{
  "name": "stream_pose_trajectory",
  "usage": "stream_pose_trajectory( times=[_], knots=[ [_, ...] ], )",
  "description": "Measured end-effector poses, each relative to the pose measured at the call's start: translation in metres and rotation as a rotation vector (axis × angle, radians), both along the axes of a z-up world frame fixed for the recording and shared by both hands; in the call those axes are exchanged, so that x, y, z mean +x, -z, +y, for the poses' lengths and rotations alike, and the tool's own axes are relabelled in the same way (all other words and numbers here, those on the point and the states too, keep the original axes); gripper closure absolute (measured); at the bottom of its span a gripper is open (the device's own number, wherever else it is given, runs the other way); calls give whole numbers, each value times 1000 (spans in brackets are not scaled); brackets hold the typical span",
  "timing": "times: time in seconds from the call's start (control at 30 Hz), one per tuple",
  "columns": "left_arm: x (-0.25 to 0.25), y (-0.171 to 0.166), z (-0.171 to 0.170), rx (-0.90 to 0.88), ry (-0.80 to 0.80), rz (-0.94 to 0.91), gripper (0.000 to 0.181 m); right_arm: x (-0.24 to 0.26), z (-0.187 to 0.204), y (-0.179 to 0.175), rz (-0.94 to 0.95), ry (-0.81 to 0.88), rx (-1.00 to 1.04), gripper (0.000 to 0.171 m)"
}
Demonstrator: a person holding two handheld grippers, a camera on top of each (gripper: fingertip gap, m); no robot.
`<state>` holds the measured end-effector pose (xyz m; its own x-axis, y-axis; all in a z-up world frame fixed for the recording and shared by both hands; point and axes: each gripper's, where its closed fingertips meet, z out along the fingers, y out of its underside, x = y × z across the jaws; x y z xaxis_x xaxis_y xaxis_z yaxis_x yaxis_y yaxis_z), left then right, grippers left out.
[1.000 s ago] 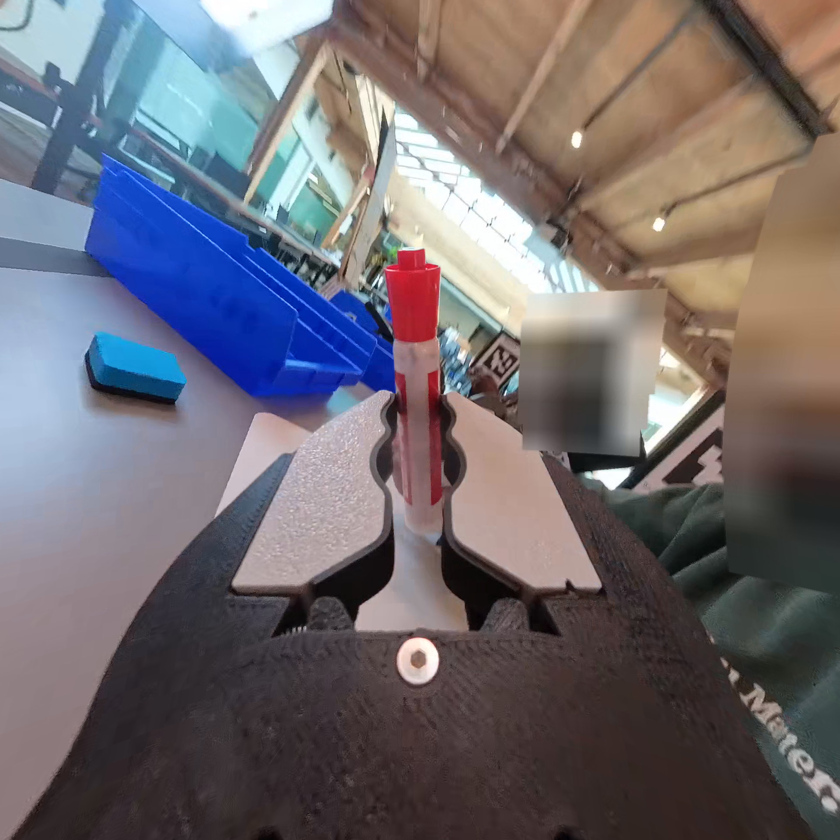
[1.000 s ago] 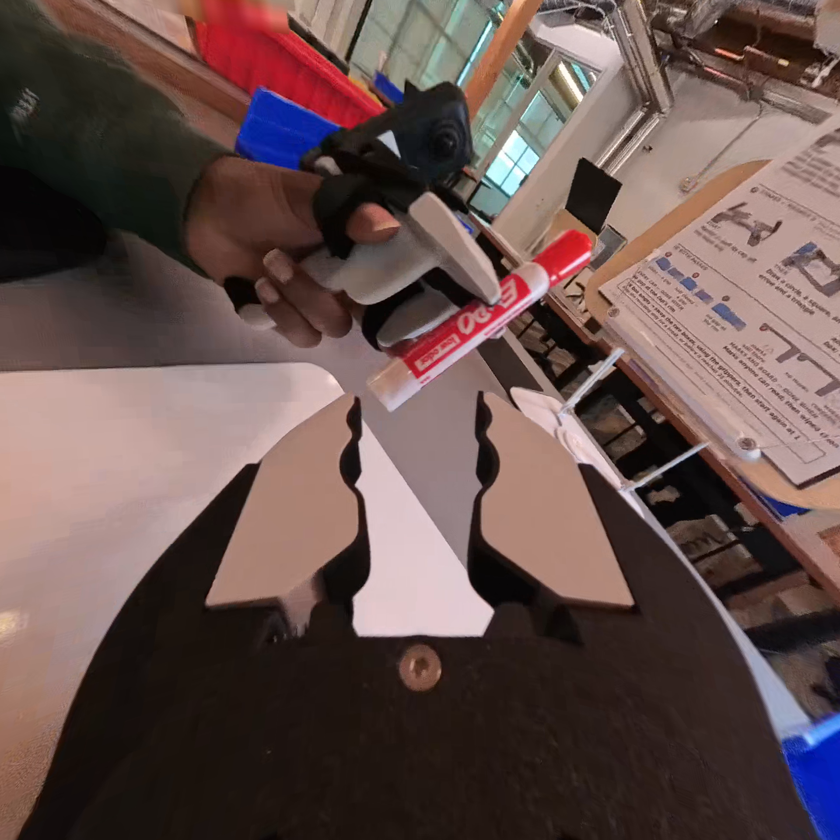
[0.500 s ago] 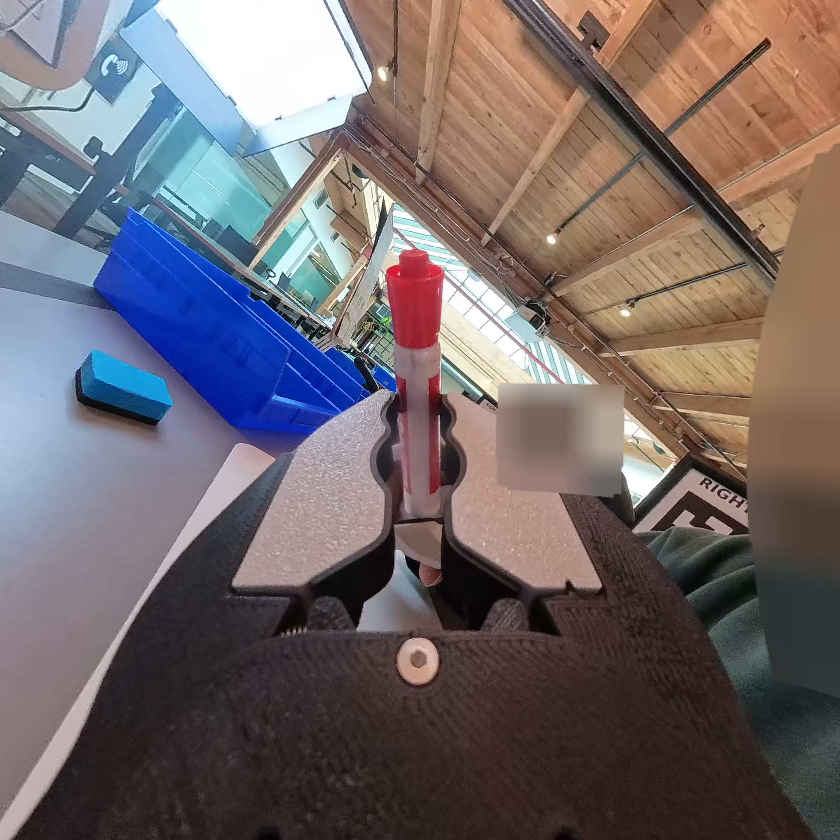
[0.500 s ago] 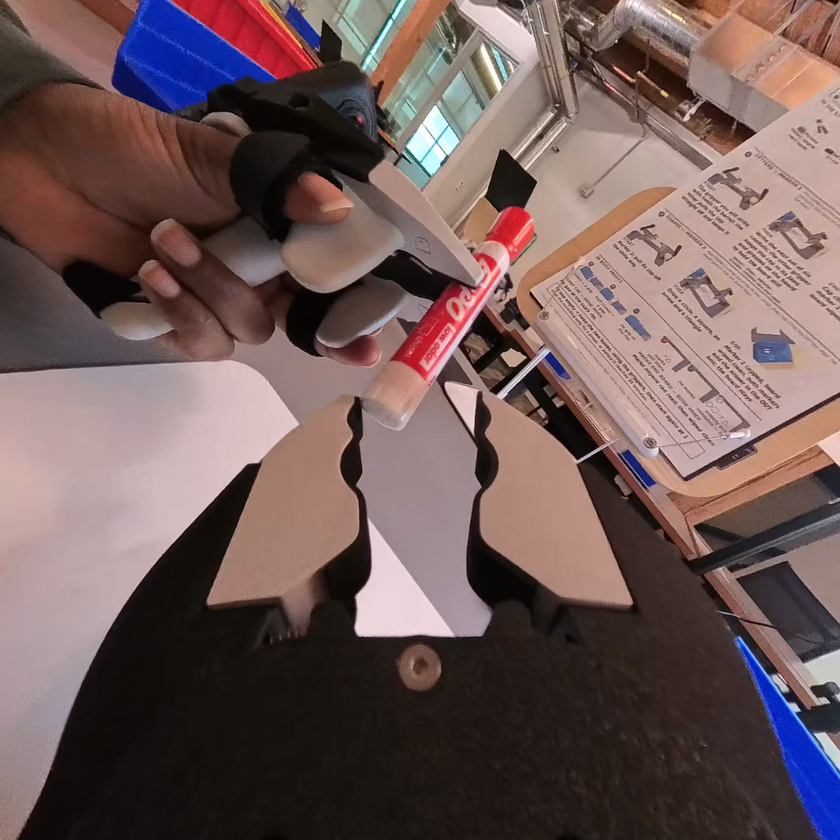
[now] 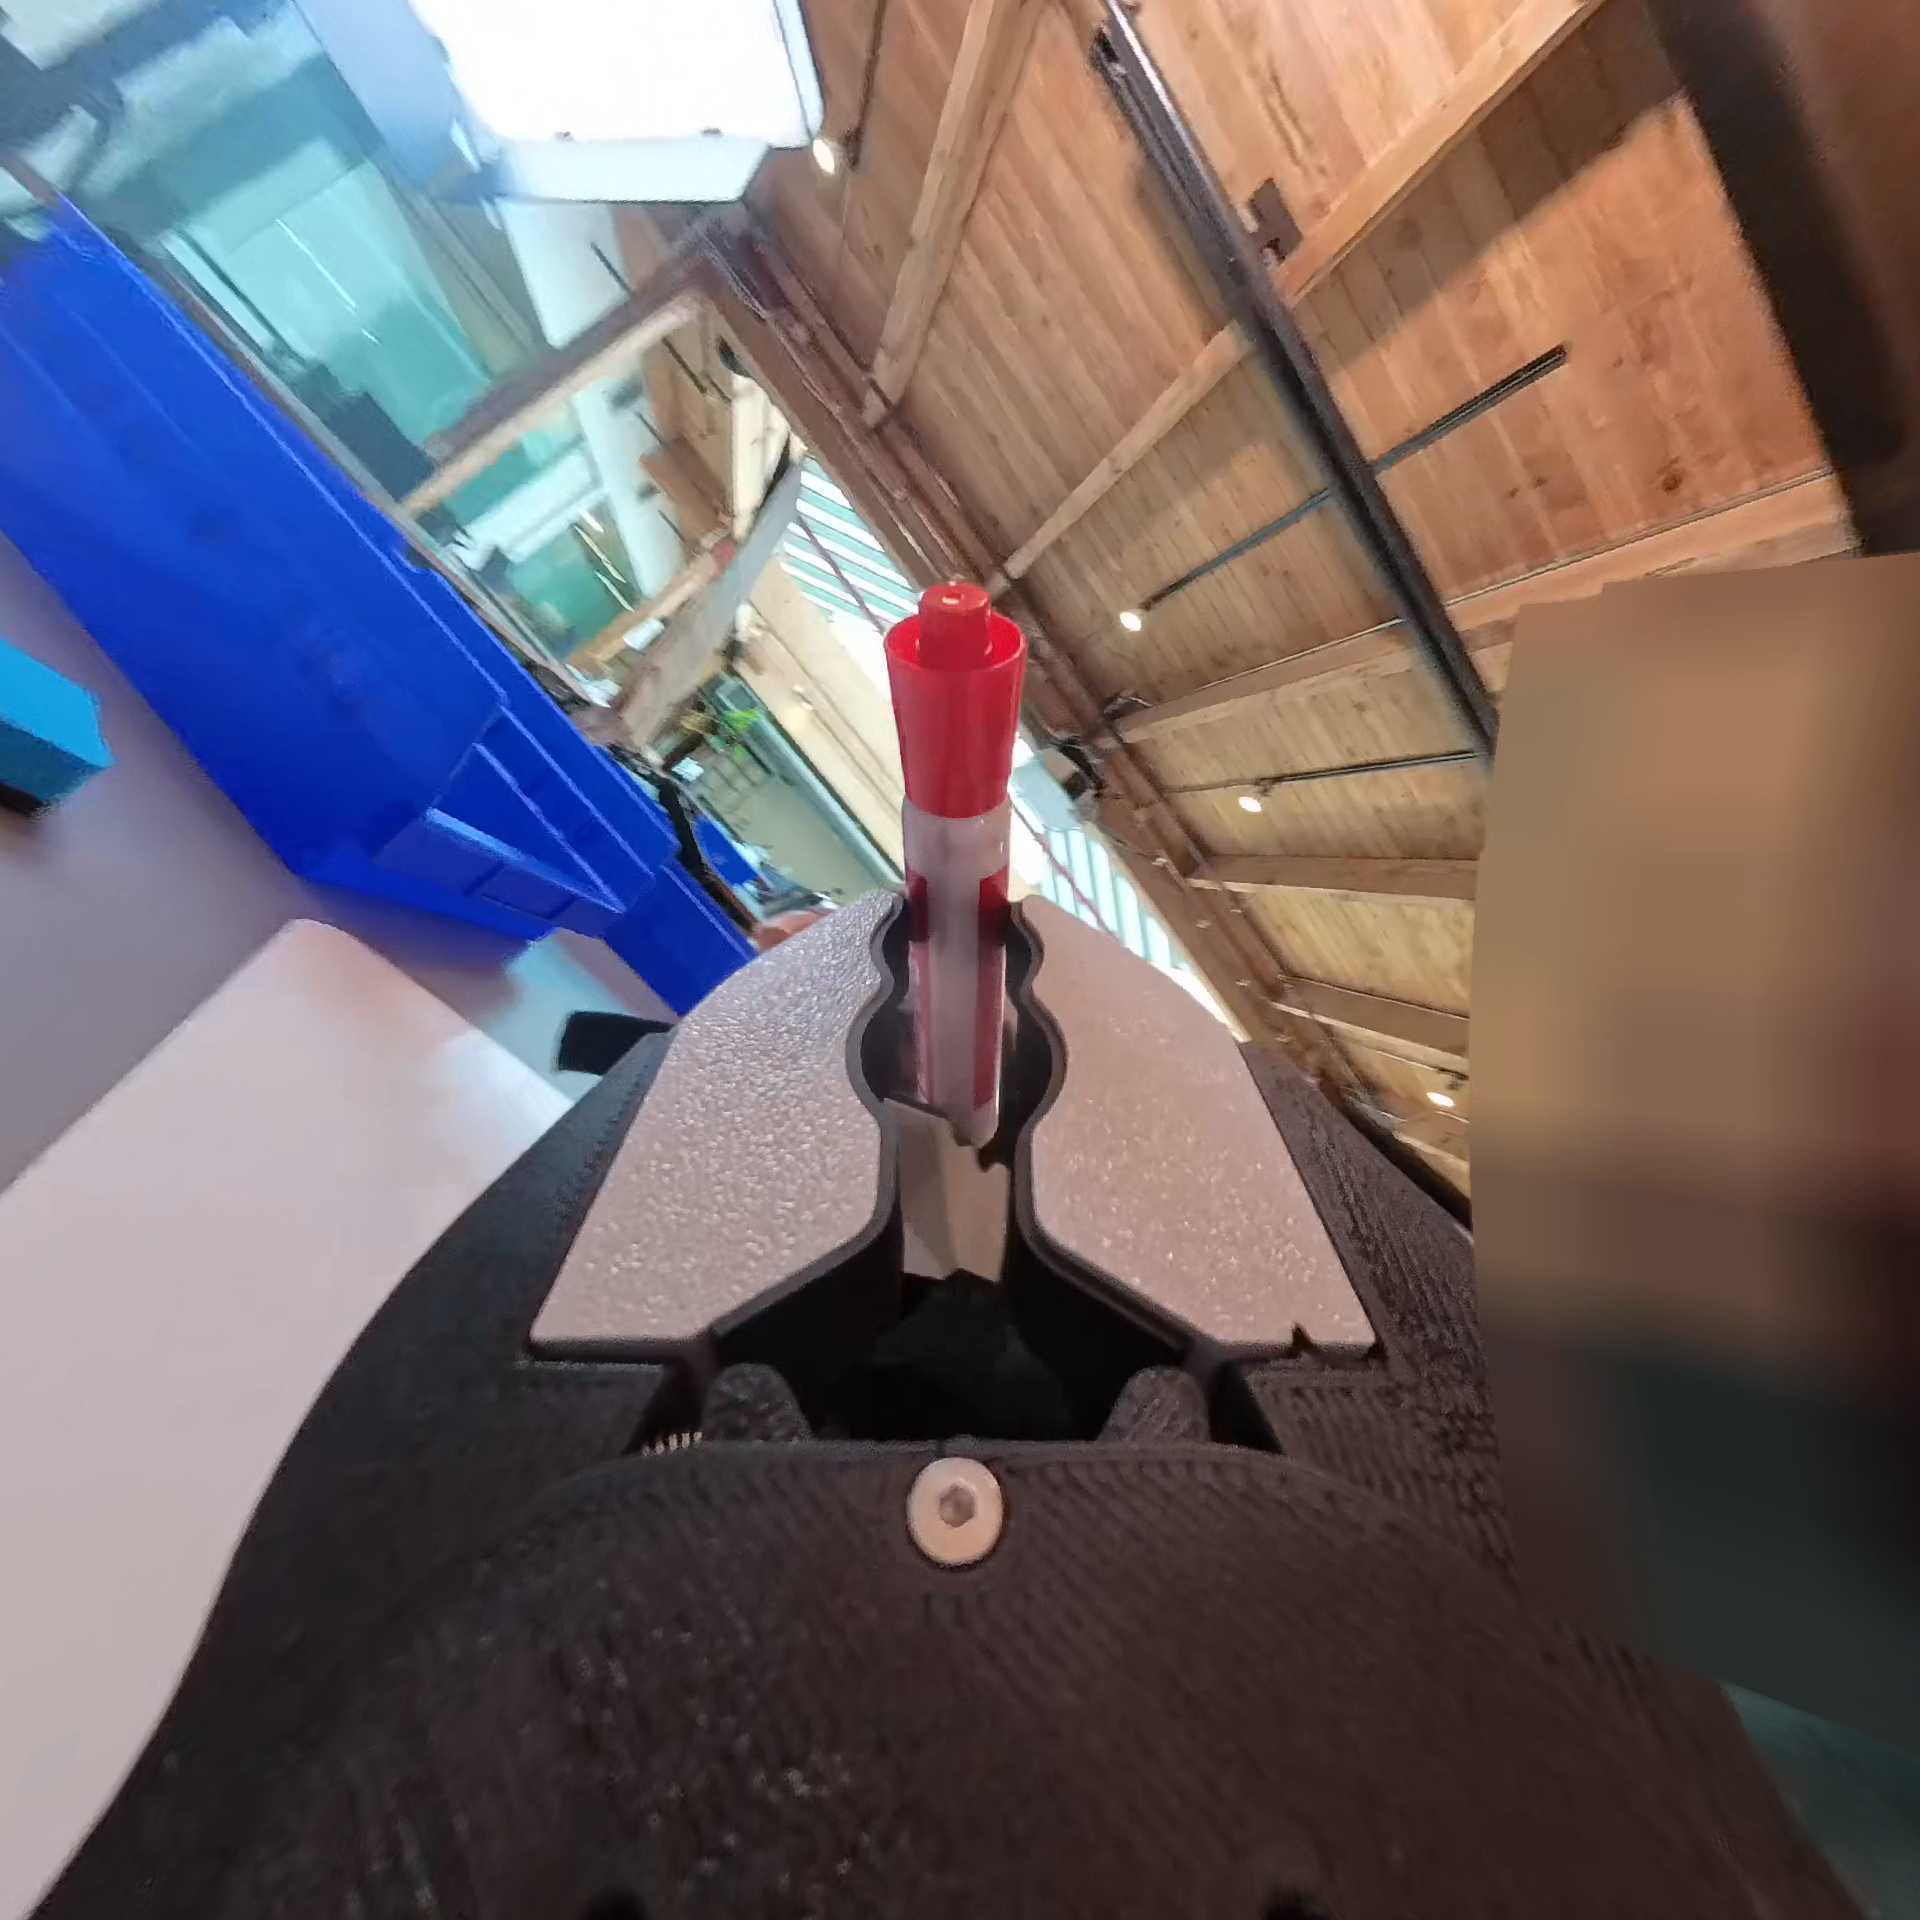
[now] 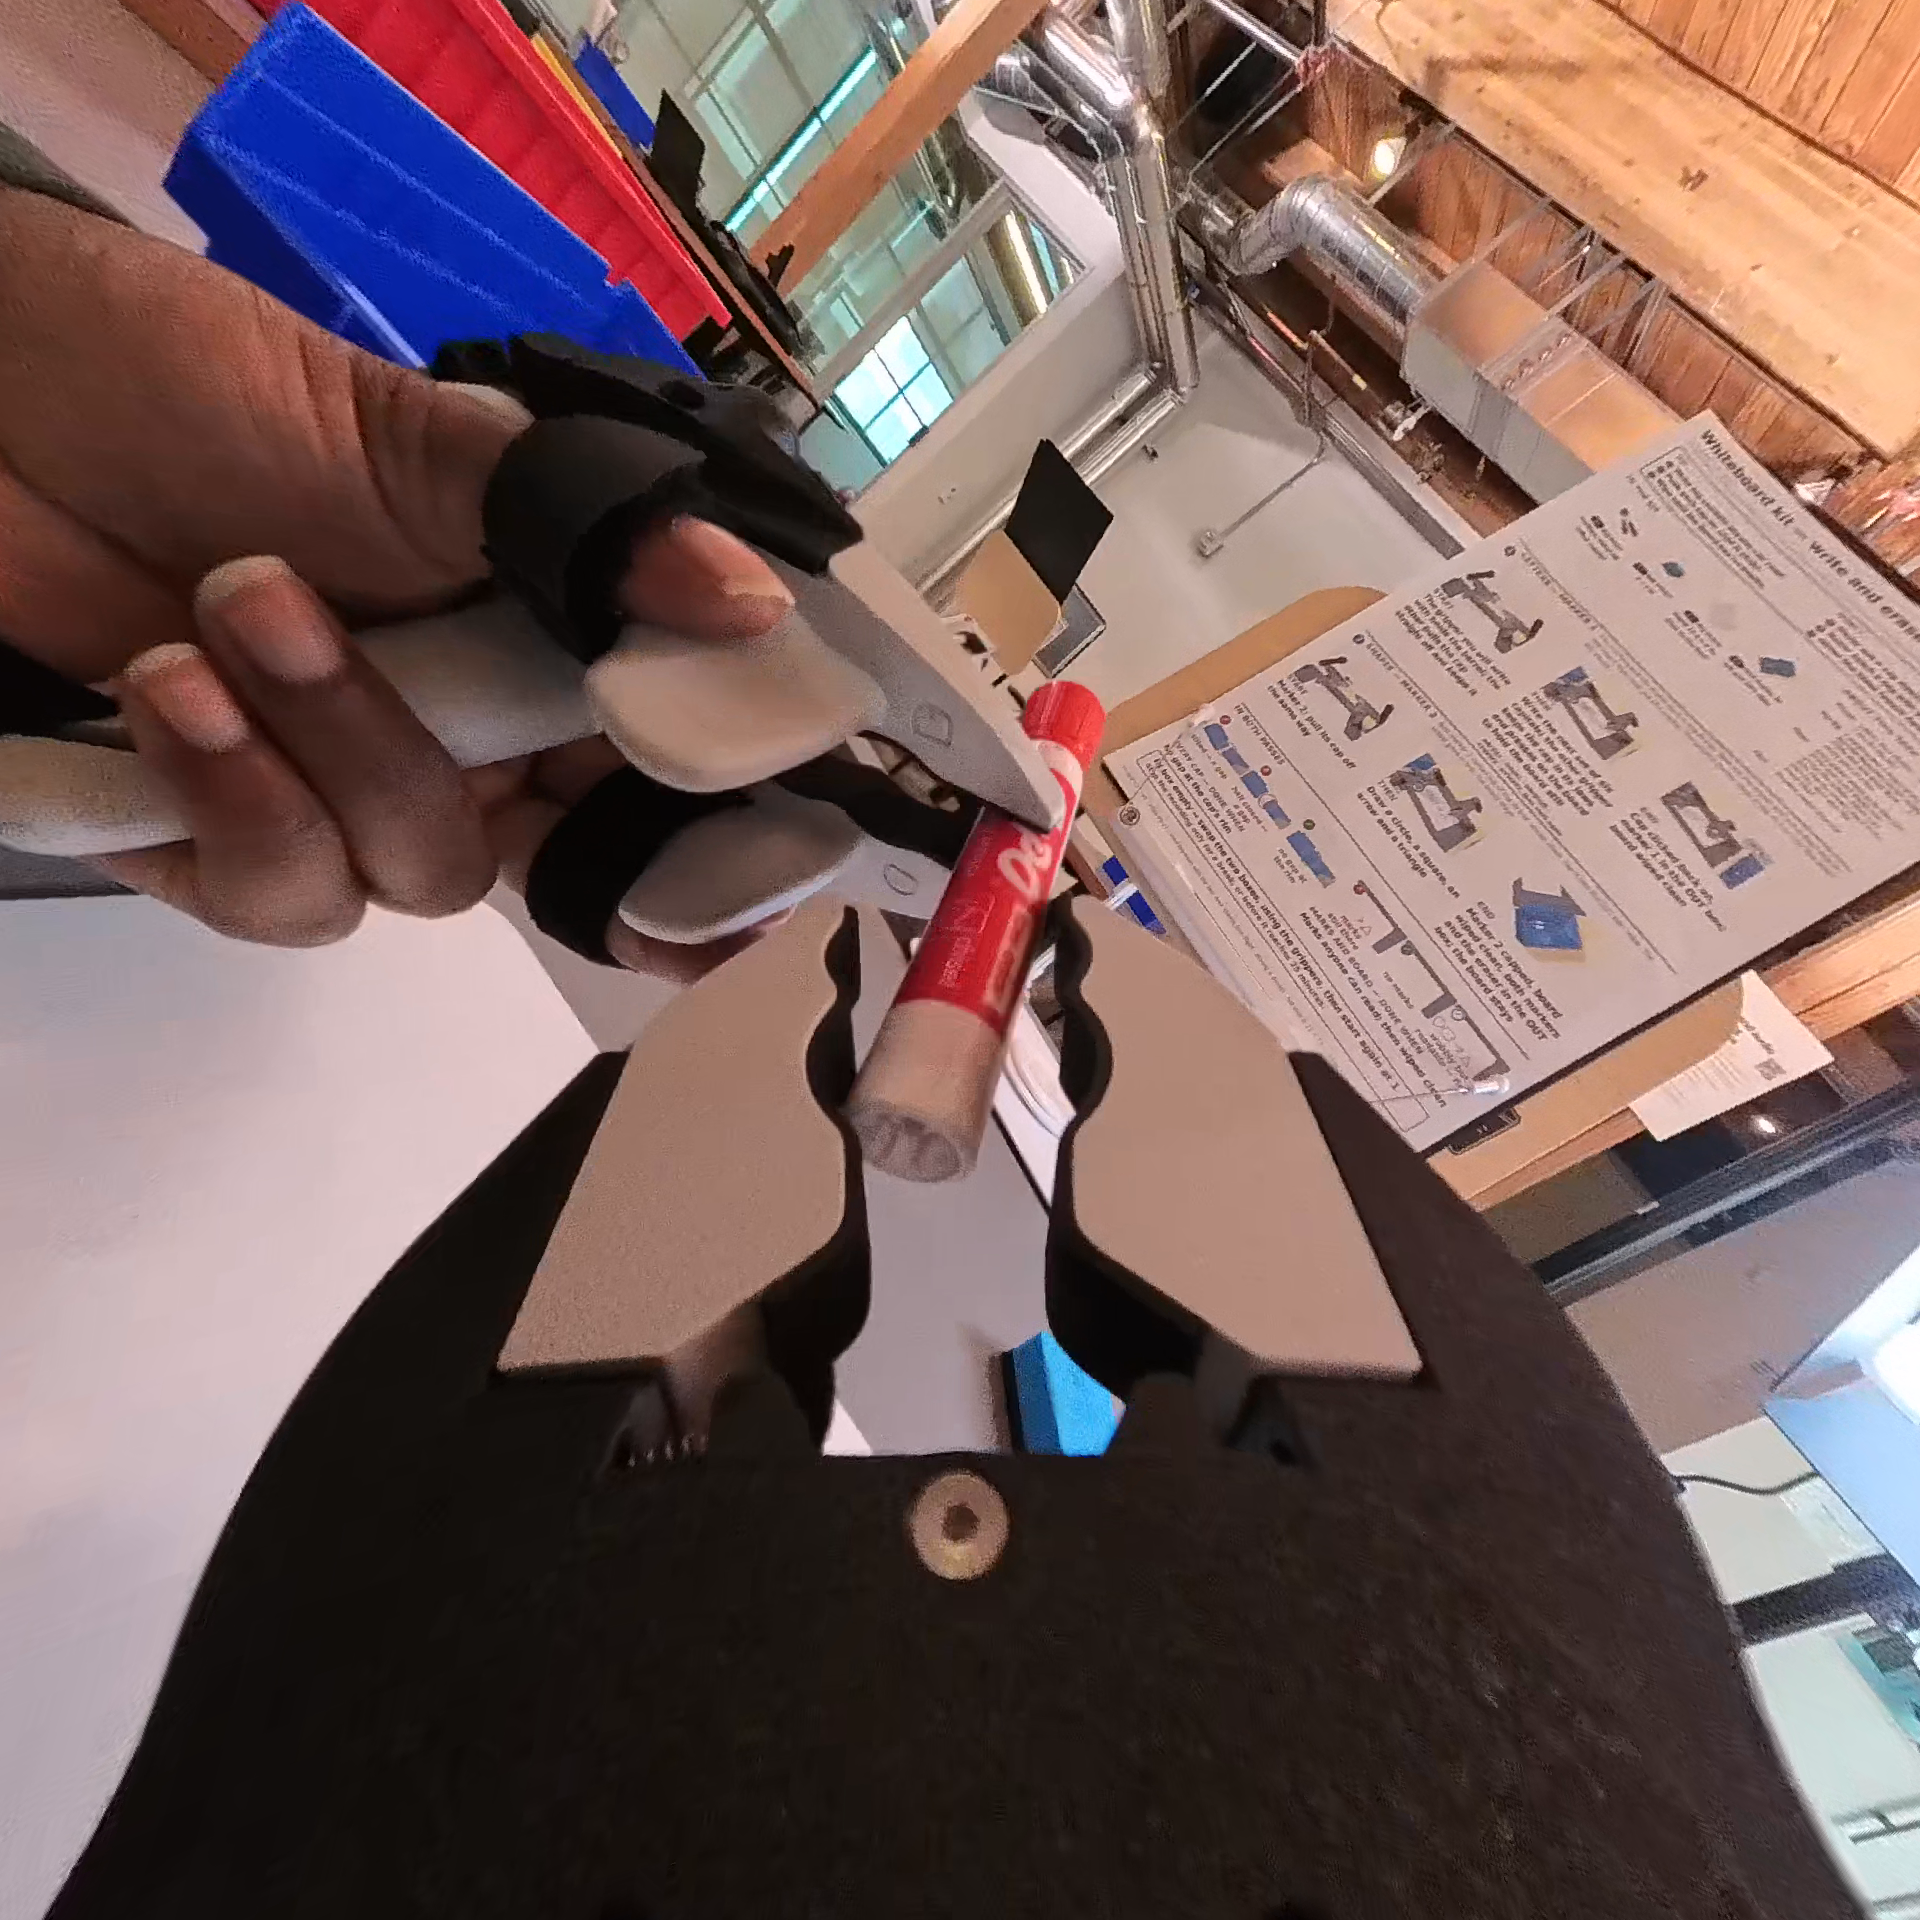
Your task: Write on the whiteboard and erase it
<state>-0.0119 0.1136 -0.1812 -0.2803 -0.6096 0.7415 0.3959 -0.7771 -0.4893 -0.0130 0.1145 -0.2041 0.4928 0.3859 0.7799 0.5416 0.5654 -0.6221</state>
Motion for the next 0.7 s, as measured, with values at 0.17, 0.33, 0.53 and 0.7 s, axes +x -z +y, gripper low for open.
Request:
stream_pose_trajectory(
  times=[0.17, 0.33, 0.53, 0.7],
  knots=[
    [3, 6, -3, -14, 44, 33, 163, 8, 3, -3, -7, 21, 37, 148],
    [5, 15, -1, -29, 76, 70, 162, 10, 2, 2, -40, 12, 1, 151],
    [-15, 8, 8, 305, 65, 162, 154, 14, -13, 6, 124, -217, -321, 151],
    [-23, 29, 11, 601, 21, 386, 153, 23, -16, 14, 341, -409, -702, 151]
  ],
)
